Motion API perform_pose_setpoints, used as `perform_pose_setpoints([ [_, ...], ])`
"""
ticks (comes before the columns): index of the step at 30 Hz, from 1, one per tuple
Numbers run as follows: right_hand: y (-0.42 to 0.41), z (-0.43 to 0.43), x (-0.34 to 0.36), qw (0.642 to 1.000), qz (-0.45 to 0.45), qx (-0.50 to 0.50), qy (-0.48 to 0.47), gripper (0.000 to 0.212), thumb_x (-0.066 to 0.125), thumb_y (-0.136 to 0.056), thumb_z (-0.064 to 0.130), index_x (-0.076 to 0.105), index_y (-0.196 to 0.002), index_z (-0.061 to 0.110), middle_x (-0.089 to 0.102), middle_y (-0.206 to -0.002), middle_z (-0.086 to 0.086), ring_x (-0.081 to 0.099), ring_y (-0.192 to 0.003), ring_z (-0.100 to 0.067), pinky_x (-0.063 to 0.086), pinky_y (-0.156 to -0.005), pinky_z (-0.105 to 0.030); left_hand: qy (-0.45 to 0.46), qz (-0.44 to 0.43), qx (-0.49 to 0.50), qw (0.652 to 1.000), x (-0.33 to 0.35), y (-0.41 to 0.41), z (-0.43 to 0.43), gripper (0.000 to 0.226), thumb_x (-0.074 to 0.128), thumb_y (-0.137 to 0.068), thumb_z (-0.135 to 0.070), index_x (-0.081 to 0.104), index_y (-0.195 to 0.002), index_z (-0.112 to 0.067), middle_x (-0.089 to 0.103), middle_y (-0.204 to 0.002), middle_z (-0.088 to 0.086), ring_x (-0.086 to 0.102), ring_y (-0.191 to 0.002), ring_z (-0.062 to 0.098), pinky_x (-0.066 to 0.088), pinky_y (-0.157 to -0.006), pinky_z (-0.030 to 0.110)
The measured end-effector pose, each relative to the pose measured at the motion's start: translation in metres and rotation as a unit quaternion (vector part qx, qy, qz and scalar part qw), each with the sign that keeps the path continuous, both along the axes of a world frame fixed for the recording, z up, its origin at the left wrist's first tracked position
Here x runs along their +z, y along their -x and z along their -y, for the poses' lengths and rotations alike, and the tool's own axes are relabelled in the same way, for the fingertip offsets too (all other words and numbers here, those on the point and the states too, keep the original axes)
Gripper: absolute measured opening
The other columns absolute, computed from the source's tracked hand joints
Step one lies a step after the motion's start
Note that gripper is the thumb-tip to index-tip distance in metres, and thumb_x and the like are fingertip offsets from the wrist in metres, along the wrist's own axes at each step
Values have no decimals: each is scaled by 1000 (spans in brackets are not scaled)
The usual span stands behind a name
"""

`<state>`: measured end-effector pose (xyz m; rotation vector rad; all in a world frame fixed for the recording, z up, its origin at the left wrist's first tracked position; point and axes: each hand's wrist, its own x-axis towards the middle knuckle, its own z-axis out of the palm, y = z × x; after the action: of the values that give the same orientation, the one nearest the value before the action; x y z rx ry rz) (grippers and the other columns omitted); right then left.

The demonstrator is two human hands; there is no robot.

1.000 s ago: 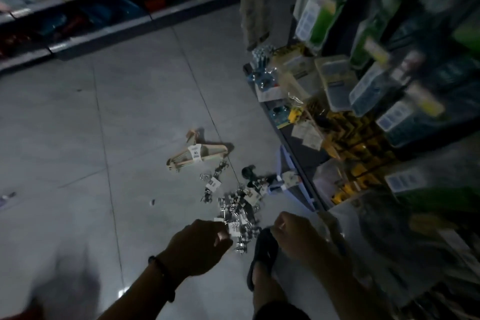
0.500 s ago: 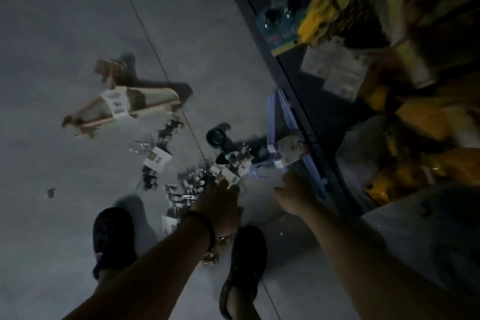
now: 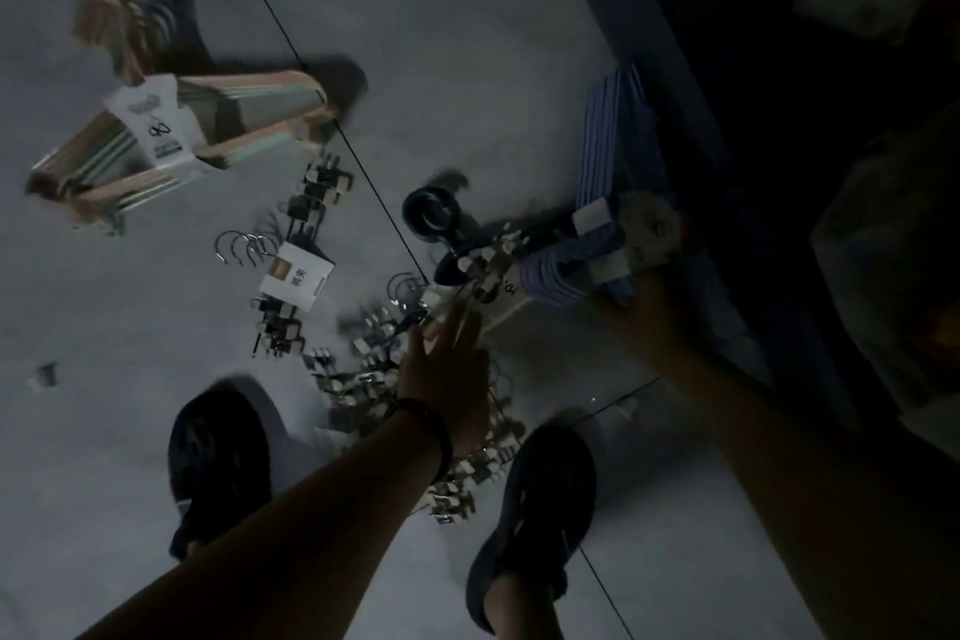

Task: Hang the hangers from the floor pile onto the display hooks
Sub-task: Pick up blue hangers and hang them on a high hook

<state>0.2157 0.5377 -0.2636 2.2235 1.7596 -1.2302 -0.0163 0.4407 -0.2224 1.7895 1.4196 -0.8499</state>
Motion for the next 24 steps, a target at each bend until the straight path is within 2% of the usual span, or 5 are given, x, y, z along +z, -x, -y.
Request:
perform_pose_setpoints([
  [8,80,5,94,994,24,-1,-109,41,75,-73,47,75,-94,12,75,-81,-10,72,-71,-27,58,-56,-36,15,91,308,947,20,14,-29,39,44,-100,-52,62,-130,-35,59,-141,-2,46,-142,25,33,-116,57],
  [14,127,-9,145,958,-260,-107,52,17,80,-83,8,71,-97,11,76,-80,6,73,-74,-7,58,-65,-24,135,394,754,508,72,45,-70,50,47,-98,-70,69,-123,-32,76,-119,-5,70,-111,19,57,-97,40],
  [18,141,-15,146,886,-388,-150,204,14,59,-96,-5,62,-91,8,68,-58,10,65,-54,1,48,-50,-14,163,476,791,349,71,75,-60,78,63,-83,-74,67,-137,-17,63,-142,23,61,-129,40,43,-116,59],
  [21,131,-23,133,903,-290,-43,316,41,69,-85,49,68,-96,9,74,-74,-1,70,-65,-13,51,-56,-24,125,443,804,376,63,95,-51,57,68,-87,-60,73,-124,-17,76,-115,16,75,-97,32,64,-86,44],
  [24,109,-30,104,922,-221,-83,306,31,75,-88,44,75,-95,13,77,-87,-8,72,-77,-23,51,-59,-23,72,413,806,418,46,117,-38,48,71,-93,-52,69,-129,-20,75,-122,18,74,-101,38,62,-83,45],
])
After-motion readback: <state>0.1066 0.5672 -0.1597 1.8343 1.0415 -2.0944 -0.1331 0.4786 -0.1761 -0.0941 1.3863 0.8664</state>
